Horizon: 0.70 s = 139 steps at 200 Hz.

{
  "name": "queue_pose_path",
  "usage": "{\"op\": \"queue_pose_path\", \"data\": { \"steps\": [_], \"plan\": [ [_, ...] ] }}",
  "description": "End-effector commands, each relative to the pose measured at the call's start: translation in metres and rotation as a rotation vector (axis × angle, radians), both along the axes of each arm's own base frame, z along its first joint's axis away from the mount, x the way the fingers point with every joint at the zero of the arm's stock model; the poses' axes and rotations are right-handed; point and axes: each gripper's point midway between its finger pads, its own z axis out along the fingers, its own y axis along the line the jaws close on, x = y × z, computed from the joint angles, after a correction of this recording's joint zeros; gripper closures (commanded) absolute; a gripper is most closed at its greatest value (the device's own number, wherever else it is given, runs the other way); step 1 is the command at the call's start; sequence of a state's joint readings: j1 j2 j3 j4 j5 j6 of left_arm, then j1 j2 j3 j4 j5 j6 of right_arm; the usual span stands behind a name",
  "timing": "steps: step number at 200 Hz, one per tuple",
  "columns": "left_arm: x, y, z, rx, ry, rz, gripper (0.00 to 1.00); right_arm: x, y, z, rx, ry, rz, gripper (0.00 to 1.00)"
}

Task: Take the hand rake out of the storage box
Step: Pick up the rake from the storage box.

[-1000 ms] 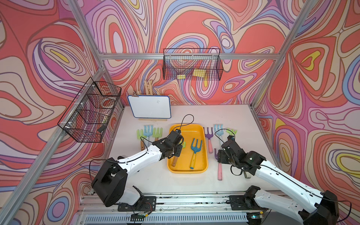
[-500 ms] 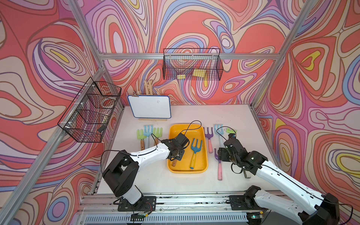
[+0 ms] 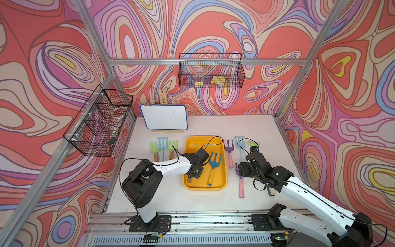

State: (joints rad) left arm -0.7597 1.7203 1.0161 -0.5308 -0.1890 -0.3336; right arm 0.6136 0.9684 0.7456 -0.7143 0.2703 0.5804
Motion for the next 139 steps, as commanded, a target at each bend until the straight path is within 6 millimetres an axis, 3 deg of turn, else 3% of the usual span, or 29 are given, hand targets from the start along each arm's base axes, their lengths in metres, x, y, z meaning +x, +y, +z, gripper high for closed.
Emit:
{"op": "queue_pose_path", "data": {
  "steps": [1,45,98,139],
  "plan": [
    [-0.002,-0.005,-0.006,-0.002,0.029,-0.003,0.53,-0.001,-0.001,-0.001,0.003,-0.008,0.006,0.24],
    [-0.001,-0.011,-0.015,0.008,0.049,-0.008,0.60,-0.001,0.000,-0.001,0.007,-0.012,0.014,0.24],
    [0.000,-0.011,-0.015,0.028,0.048,-0.009,0.82,-0.001,0.001,0.002,0.018,-0.024,0.022,0.24],
    [0.004,-0.006,0.003,0.042,0.007,-0.004,0.93,-0.002,0.004,0.002,0.028,-0.025,0.038,0.24]
  ]
}}
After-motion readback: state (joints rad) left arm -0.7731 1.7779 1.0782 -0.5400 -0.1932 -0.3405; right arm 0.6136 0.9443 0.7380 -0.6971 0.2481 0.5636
